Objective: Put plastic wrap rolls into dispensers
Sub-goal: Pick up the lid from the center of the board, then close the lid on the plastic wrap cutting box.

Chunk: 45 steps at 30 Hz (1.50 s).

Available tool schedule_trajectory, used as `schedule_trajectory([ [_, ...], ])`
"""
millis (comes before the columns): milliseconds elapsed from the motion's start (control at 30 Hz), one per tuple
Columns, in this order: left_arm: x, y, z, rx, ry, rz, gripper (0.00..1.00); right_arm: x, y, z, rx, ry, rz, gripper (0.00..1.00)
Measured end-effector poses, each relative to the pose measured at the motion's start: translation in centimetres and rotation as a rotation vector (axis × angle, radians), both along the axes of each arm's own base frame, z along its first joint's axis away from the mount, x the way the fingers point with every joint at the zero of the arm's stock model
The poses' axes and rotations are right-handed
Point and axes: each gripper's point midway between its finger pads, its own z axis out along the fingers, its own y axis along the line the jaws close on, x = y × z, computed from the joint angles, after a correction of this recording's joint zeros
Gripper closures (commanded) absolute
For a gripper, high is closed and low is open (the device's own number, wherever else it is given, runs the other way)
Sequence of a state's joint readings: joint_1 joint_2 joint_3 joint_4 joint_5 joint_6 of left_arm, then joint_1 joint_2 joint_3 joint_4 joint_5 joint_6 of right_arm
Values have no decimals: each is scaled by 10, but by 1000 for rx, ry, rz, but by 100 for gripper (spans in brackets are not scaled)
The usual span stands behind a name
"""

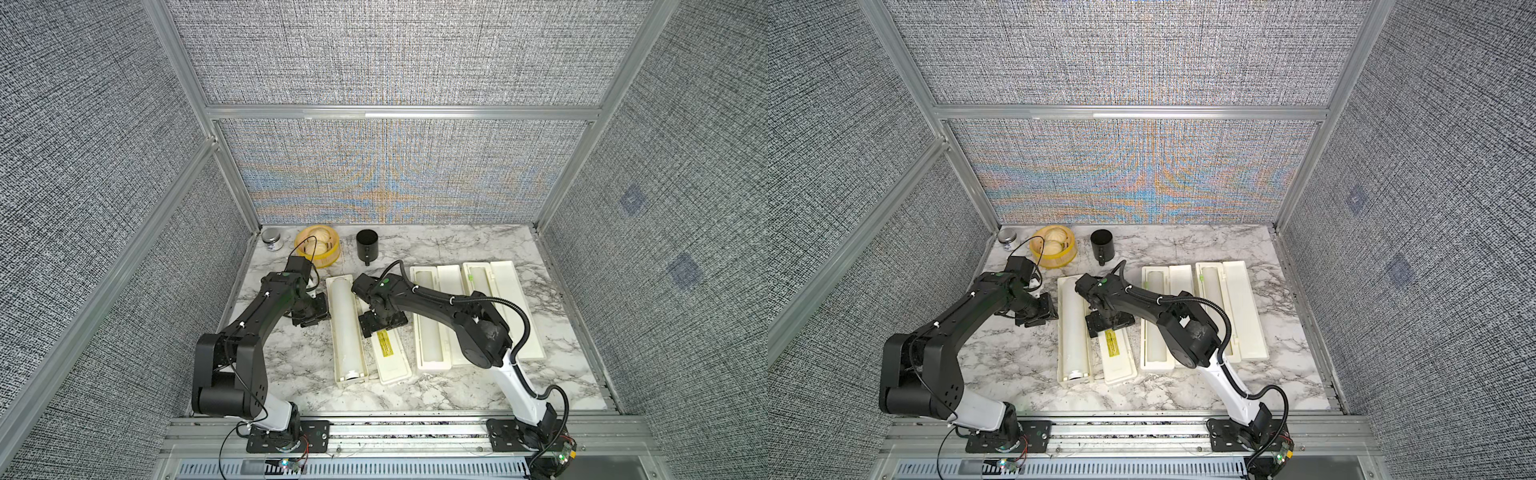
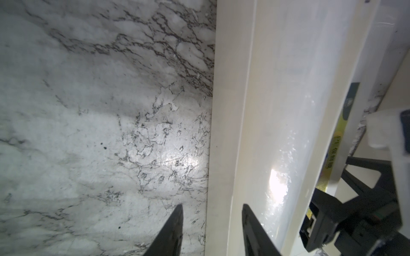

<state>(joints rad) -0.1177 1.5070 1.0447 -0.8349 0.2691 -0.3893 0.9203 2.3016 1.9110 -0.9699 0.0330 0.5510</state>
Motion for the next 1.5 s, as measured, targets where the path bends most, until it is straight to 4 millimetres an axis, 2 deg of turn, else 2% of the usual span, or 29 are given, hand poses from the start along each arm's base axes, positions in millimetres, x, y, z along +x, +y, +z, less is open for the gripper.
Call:
schedule_trajectory([
  [67,1,0,3,-22,-7,8,57,2,-4,18,9,-21,-5,9],
  [233,5,2,11,-85,-34,40,57,12,4,74,105,-97,-17,11],
  [333,9,2,17,-131,-58,61,57,14,11,96,160,-109,-25,11],
  [433,12,0,24,-184,-81,83,56,11,22,107,215,-89,-24,11],
  [567,17,-3,34,-238,-116,90,54,5,37,103,260,-35,-33,11],
  [667,20,-4,42,-268,-142,88,48,0,46,96,277,4,-51,11],
  [833,24,-5,49,-312,-183,97,29,-7,66,92,327,43,-75,12],
  [933,23,-8,43,-334,-178,95,23,-8,79,91,358,60,-80,12],
  [1200,20,-17,19,-416,-160,120,20,-11,87,73,351,99,-103,13],
  [1500,28,-26,8,-504,-195,137,20,-10,93,69,357,100,-97,13],
])
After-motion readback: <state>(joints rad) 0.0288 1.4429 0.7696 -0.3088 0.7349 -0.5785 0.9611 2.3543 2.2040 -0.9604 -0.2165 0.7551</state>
